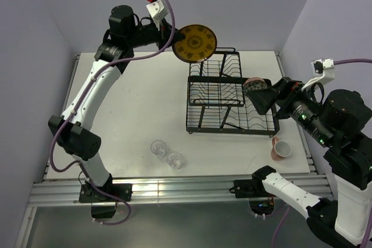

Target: Load the mixed dishes into the dish rack

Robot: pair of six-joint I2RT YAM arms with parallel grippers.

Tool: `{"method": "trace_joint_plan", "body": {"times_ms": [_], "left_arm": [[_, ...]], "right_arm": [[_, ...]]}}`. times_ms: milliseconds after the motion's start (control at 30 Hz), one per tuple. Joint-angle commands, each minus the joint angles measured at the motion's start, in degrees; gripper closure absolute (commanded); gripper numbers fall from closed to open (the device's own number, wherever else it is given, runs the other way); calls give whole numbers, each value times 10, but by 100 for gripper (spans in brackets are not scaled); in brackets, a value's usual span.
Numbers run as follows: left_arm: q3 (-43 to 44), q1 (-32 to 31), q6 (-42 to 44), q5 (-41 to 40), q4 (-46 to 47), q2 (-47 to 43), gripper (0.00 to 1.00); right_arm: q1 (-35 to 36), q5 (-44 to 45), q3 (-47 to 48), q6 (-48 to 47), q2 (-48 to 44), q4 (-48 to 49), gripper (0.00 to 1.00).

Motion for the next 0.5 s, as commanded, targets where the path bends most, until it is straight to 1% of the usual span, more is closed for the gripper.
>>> {"method": "trace_joint_plan", "body": {"times_ms": [0, 67, 200, 267, 367, 467], "left_arm": [[62, 9, 36, -17, 69, 29, 100], [77, 9, 58, -29, 54, 51, 100], [34, 9, 39, -28, 126, 53, 100], [39, 9, 12, -4, 147, 73, 100], [49, -6, 19, 5, 141, 90, 100], [39, -9, -9, 35, 179, 95, 100]], "right_arm": [[-2, 43, 53, -1, 31, -66, 0], [-2, 64, 73, -5, 49, -97, 0], [-2, 69, 65, 5, 46, -97, 0], [-2, 69, 60, 12, 42, -93, 0], [-2, 73, 58, 16, 42, -92, 0], [-2, 80, 59, 18, 44, -90, 0]]}}
